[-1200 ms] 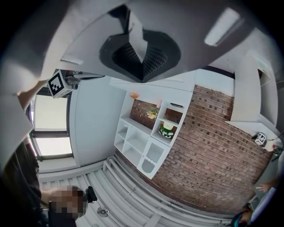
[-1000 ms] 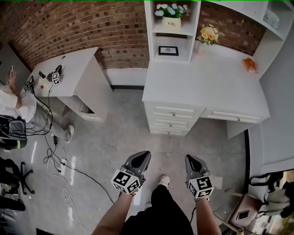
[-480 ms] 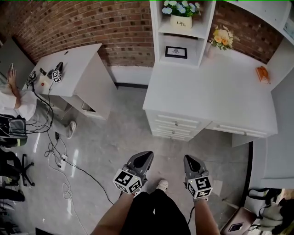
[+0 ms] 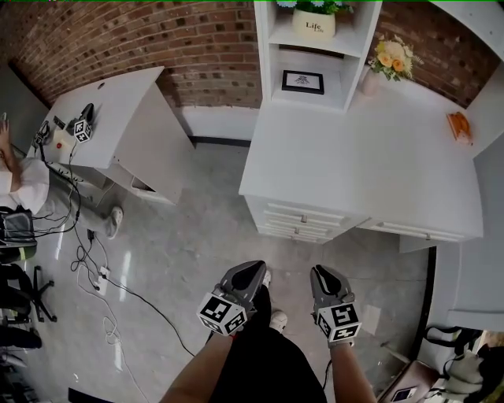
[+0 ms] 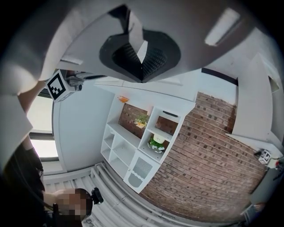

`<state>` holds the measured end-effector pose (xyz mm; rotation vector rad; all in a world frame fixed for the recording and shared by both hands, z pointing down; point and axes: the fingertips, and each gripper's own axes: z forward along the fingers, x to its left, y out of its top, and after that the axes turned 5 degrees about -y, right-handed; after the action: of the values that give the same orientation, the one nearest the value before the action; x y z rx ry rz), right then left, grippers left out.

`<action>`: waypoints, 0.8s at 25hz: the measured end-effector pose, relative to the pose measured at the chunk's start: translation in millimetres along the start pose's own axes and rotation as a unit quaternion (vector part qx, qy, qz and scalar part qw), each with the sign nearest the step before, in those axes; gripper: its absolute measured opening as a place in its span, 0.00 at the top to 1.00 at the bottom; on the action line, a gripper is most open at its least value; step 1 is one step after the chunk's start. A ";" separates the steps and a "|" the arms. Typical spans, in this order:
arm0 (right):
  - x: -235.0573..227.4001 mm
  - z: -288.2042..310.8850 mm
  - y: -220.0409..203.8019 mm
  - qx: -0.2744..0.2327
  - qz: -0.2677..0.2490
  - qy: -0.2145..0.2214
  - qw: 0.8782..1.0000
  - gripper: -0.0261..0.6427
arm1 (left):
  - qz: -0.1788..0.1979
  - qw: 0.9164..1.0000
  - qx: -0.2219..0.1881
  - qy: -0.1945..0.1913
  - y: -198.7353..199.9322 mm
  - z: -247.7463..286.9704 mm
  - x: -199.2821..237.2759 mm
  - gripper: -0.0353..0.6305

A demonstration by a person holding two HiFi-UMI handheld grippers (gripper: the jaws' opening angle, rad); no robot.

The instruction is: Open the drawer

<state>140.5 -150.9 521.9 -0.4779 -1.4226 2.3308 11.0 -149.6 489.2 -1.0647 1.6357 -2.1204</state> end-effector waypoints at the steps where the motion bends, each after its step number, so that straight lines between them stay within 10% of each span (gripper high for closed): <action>1: 0.5 7.7 -2.6 0.001 0.001 -0.001 1.000 0.90 | 0.001 1.000 0.000 -0.002 -2.7 3.3 5.0 0.94; 20: -54.1 137.7 -38.2 0.016 0.089 -0.108 0.990 0.80 | -0.018 0.999 0.019 -0.019 -54.1 85.4 79.1 0.94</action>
<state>128.8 -266.6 621.0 -0.3642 -1.4885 2.6113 25.9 -241.2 577.8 -1.1227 1.5640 -2.1317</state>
